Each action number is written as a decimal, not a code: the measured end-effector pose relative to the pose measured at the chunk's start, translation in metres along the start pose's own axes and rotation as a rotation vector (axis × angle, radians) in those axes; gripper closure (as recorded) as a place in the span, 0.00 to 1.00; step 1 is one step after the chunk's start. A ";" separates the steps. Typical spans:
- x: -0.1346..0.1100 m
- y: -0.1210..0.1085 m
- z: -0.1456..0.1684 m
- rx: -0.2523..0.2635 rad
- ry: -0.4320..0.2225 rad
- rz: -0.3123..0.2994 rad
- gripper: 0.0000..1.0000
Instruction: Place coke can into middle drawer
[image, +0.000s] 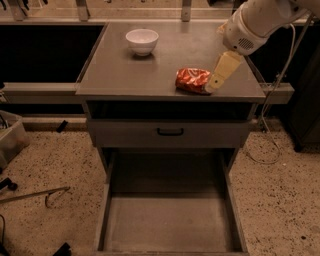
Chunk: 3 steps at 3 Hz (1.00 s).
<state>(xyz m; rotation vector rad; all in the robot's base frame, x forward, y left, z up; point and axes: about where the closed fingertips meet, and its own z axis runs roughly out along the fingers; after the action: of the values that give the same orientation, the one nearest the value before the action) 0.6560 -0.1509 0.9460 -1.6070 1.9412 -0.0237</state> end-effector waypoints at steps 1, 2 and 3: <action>0.003 -0.023 0.016 -0.007 -0.017 0.021 0.00; -0.004 -0.039 0.035 -0.026 -0.028 0.015 0.00; -0.012 -0.045 0.055 -0.052 -0.036 0.007 0.00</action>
Offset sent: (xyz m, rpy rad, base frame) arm 0.0816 0.0122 -0.0096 0.0427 0.0267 0.0272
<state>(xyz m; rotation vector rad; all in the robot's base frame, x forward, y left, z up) 0.7220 -0.1325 0.9233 -1.6234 1.9345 0.0584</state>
